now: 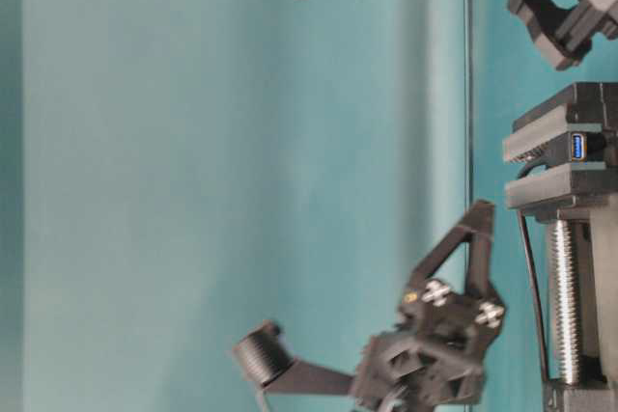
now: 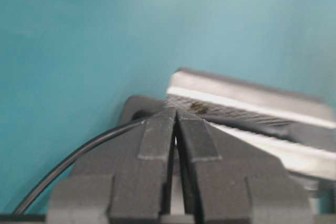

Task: Insert the USB cable into the fixed female connector.

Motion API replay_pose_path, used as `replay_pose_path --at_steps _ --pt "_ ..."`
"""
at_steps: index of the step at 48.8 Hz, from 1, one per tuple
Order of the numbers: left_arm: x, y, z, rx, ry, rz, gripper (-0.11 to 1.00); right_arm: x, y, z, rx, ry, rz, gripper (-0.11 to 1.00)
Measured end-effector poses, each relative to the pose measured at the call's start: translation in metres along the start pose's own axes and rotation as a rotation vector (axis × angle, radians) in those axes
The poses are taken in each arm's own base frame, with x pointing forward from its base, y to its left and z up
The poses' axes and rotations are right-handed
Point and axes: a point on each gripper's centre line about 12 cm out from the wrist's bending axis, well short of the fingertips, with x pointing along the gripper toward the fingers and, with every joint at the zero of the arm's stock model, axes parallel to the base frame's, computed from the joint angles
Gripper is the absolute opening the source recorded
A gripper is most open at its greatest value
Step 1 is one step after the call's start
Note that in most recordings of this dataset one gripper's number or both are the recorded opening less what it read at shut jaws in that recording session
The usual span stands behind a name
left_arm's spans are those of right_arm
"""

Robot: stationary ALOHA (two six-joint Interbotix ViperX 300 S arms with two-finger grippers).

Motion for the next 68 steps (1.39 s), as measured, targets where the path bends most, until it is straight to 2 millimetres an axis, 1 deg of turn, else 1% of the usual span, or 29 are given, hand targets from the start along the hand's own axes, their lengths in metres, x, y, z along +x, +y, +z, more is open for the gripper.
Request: replay_pose_path --at_steps 3,5,7,14,17,20,22,28,32,38,40,42,44,46,52,55,61,68 --pt "-0.007 -0.008 0.007 0.004 -0.019 -0.023 0.16 0.001 0.000 0.000 0.026 0.005 0.000 -0.01" --pt "-0.013 -0.015 0.012 0.007 -0.030 -0.040 0.24 0.001 0.000 0.000 0.038 0.009 -0.001 -0.01" --pt "-0.021 -0.019 0.015 0.011 -0.037 -0.054 0.34 0.001 0.000 -0.001 0.052 0.012 -0.001 -0.01" --pt "-0.051 -0.028 0.025 0.017 -0.068 -0.092 0.77 0.001 0.000 -0.001 0.061 0.014 0.000 -0.01" --pt "-0.064 -0.031 0.027 0.019 -0.082 -0.107 0.90 0.001 0.000 0.000 0.062 0.012 -0.001 -0.01" --pt "-0.078 -0.037 0.031 0.024 -0.107 -0.133 0.99 0.001 0.000 0.000 0.062 0.011 -0.001 -0.01" --pt "-0.086 -0.041 0.033 0.026 -0.122 -0.151 1.00 0.002 0.000 0.001 0.062 0.009 -0.001 -0.01" --pt "-0.107 -0.053 0.037 0.037 -0.158 -0.209 0.99 0.003 -0.001 0.001 0.064 0.014 -0.002 -0.01" --pt "-0.120 -0.053 0.032 0.039 -0.157 -0.221 0.99 0.003 -0.001 0.000 0.063 0.026 -0.002 -0.01" --pt "-0.141 -0.058 0.025 0.049 -0.150 -0.266 0.99 0.005 -0.001 -0.003 0.065 0.061 -0.004 0.00" --pt "-0.146 -0.059 0.024 0.054 -0.141 -0.274 0.99 0.006 -0.001 -0.003 0.064 0.071 -0.005 0.01" --pt "-0.152 -0.059 0.022 0.055 -0.125 -0.282 0.99 0.006 -0.001 -0.003 0.064 0.071 -0.005 0.05" --pt "-0.156 -0.059 0.019 0.061 -0.095 -0.285 0.99 0.007 -0.001 -0.001 0.064 0.068 -0.005 0.11" --pt "-0.160 -0.058 0.016 0.065 -0.057 -0.285 0.99 0.007 -0.001 -0.001 0.062 0.069 -0.006 0.20" --pt "-0.177 -0.053 0.007 0.084 0.089 -0.282 0.99 0.012 -0.002 -0.002 0.064 0.069 -0.007 0.50" --pt "-0.187 -0.051 0.005 0.088 0.133 -0.284 0.99 0.015 -0.003 -0.004 0.073 0.075 -0.013 0.58" --pt "-0.209 -0.045 0.006 0.089 0.138 -0.295 0.99 0.024 -0.004 -0.015 0.081 0.098 -0.018 0.57" --pt "-0.231 -0.037 0.002 0.074 0.057 -0.313 0.99 0.031 -0.004 -0.018 0.079 0.101 -0.018 0.57"
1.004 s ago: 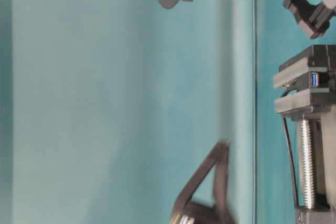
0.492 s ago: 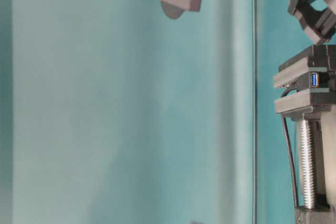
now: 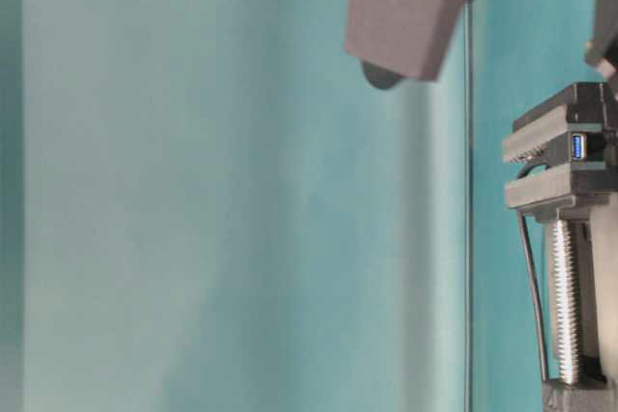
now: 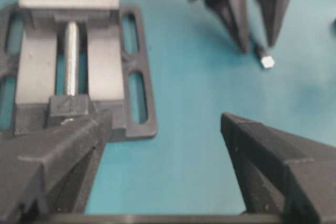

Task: Insert the USB cable into the fixed female connector.

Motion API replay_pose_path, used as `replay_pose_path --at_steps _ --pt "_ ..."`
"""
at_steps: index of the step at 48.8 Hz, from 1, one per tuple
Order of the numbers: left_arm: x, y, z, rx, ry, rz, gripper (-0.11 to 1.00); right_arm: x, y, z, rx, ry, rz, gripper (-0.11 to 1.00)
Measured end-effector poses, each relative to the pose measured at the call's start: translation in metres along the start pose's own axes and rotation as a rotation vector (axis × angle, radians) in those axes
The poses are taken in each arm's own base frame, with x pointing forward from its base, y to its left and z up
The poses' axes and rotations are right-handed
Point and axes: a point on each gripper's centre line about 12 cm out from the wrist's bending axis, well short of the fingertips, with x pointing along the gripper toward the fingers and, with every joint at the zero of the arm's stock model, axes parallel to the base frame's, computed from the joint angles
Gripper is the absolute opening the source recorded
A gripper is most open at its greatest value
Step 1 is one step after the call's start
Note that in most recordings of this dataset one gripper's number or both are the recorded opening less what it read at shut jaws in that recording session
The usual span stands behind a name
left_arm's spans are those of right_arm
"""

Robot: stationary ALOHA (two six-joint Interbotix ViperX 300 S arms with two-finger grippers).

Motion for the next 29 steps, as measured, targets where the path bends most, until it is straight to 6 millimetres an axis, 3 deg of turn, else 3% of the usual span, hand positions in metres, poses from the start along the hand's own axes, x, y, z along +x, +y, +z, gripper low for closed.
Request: replay_pose_path --at_steps 7,29 --pt "-0.008 0.001 -0.011 -0.001 -0.026 -0.004 0.99 0.001 0.000 -0.001 0.002 -0.006 0.000 0.56" --pt "-0.004 0.006 -0.022 -0.009 0.021 0.023 0.99 -0.002 0.000 -0.007 0.010 0.006 -0.001 0.55"
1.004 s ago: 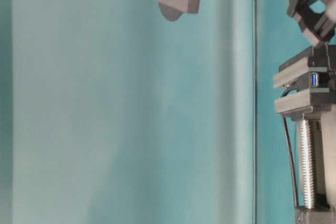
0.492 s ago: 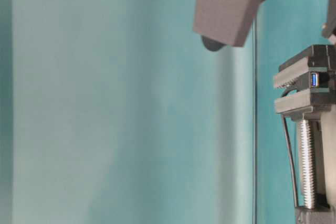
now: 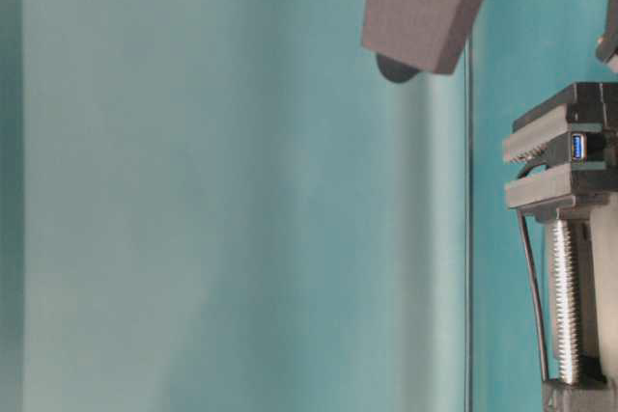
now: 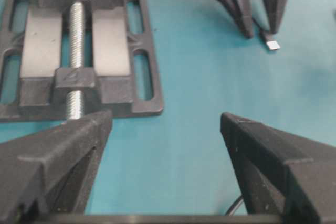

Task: Insert the USB cable into the fixed female connector.
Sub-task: 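Hold the USB-A plug in the right gripper and lift it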

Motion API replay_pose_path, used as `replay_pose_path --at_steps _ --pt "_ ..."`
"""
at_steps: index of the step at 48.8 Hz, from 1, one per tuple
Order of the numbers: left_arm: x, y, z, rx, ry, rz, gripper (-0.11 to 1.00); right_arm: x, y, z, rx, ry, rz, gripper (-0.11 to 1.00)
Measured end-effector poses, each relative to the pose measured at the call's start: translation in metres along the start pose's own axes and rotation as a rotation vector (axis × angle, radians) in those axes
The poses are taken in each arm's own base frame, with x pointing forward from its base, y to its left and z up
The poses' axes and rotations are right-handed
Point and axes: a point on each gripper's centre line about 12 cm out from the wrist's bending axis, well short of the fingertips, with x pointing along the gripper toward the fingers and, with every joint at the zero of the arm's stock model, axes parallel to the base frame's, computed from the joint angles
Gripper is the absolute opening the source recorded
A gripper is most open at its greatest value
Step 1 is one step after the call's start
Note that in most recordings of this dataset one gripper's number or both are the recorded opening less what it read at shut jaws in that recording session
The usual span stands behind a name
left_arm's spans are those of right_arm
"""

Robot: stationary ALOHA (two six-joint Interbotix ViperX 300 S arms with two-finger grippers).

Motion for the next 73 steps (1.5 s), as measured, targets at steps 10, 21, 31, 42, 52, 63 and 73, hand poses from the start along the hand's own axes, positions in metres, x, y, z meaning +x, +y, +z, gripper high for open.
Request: replay_pose_path --at_steps 10,21,31,42,52,63,73 --pt "0.000 0.001 -0.005 0.000 0.010 0.006 0.99 0.002 0.003 -0.007 -0.001 0.019 0.006 0.49" --pt "0.000 0.002 -0.006 -0.002 0.013 0.008 0.99 0.008 0.014 -0.015 0.011 0.046 0.028 0.36" --pt "0.000 0.001 -0.006 -0.002 0.013 0.006 0.99 0.007 0.014 -0.016 0.058 0.051 0.026 0.36" --pt "0.000 0.002 -0.006 -0.004 0.013 0.008 0.99 0.006 0.014 -0.018 0.082 0.056 0.026 0.35" --pt "0.000 0.001 -0.006 -0.002 0.013 0.006 0.99 0.003 0.014 -0.022 0.088 0.067 0.024 0.35" --pt "0.000 0.002 -0.005 -0.002 0.011 0.008 0.99 0.002 0.015 -0.023 0.079 0.068 0.027 0.34" --pt "0.000 0.002 -0.006 -0.002 0.013 0.008 0.99 0.002 0.017 -0.024 0.060 0.071 0.032 0.34"
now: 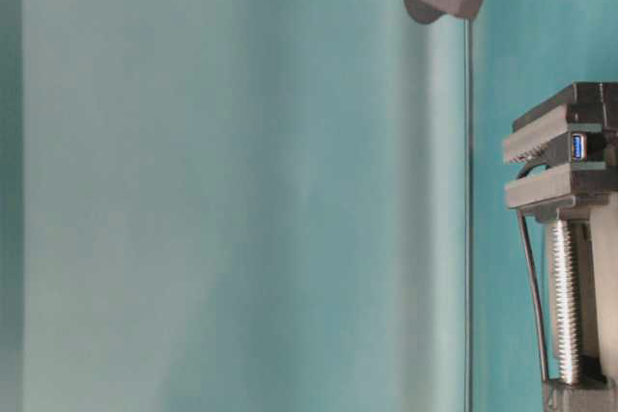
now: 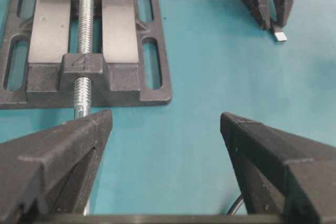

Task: Insert the USB cable into the fixed female connector.
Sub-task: 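Hold the USB-A plug in the right gripper and lift it, then carry the plug with the right gripper toward the vise's blue port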

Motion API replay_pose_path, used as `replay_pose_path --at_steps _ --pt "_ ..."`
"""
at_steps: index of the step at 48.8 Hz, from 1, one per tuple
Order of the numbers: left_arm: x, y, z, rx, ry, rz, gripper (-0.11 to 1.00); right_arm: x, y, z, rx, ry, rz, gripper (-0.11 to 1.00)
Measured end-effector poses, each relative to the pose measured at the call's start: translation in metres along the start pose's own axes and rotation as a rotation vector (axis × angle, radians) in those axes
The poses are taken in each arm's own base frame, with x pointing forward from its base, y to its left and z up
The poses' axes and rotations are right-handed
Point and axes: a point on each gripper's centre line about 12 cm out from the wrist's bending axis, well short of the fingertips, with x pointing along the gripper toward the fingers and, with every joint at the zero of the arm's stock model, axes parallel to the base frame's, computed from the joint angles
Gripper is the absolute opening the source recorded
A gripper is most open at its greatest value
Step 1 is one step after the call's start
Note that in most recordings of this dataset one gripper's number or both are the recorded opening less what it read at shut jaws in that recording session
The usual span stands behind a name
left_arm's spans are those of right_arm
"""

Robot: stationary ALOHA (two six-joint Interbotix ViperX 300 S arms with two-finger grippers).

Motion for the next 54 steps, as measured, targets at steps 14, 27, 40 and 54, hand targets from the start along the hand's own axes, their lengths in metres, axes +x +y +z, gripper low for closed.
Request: replay_pose_path --at_steps 14,27,40,54 --pt "0.000 0.001 -0.005 0.000 -0.011 0.001 0.99 0.000 0.000 -0.001 -0.001 0.002 0.000 0.20" --pt "0.000 0.001 -0.005 0.000 -0.012 0.001 0.99 0.000 0.002 0.000 -0.002 0.002 0.004 0.20" --pt "0.001 0.002 -0.008 -0.002 -0.025 0.002 0.99 0.002 0.002 0.003 0.002 0.016 0.001 0.20" --pt "0.000 0.005 -0.022 0.000 -0.094 0.003 0.99 0.006 0.002 0.008 0.063 0.000 -0.040 0.20"
